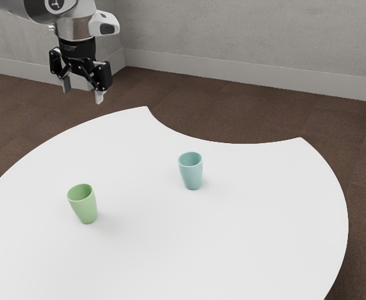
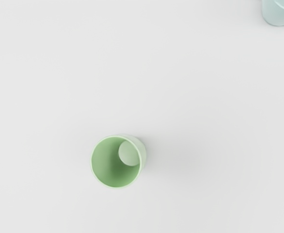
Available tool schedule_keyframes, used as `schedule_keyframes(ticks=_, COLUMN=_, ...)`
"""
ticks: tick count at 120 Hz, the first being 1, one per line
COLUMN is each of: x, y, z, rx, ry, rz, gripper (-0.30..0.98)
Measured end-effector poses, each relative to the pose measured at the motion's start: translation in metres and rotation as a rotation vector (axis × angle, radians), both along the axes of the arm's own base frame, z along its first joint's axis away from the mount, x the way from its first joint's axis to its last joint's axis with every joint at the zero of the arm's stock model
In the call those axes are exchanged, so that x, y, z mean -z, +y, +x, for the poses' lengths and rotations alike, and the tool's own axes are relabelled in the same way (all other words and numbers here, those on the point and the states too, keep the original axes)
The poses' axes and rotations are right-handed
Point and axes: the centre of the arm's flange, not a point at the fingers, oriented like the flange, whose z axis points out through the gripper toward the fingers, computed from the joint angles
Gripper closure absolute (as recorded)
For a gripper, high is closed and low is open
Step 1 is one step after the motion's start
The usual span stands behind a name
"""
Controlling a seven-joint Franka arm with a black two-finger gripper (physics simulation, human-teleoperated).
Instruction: Place the right cup onto the left cup
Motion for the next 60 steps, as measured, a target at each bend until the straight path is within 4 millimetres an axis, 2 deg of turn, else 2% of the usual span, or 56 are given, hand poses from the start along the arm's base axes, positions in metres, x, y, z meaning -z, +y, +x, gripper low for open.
schedule_keyframes(ticks=12, x=0.006, y=0.001, z=0.006, rx=-0.003, ry=0.000, rz=0.001, gripper=0.00)
schedule_keyframes(ticks=25, x=0.023, y=-0.003, z=0.020, rx=0.004, ry=0.001, rz=0.002, gripper=0.00)
schedule_keyframes(ticks=32, x=0.035, y=-0.013, z=0.030, rx=0.023, ry=0.002, rz=0.000, gripper=0.00)
schedule_keyframes(ticks=47, x=0.059, y=-0.050, z=0.057, rx=0.087, ry=-0.006, rz=-0.012, gripper=0.00)
schedule_keyframes(ticks=60, x=0.081, y=-0.058, z=0.075, rx=0.097, ry=-0.011, rz=-0.021, gripper=0.00)
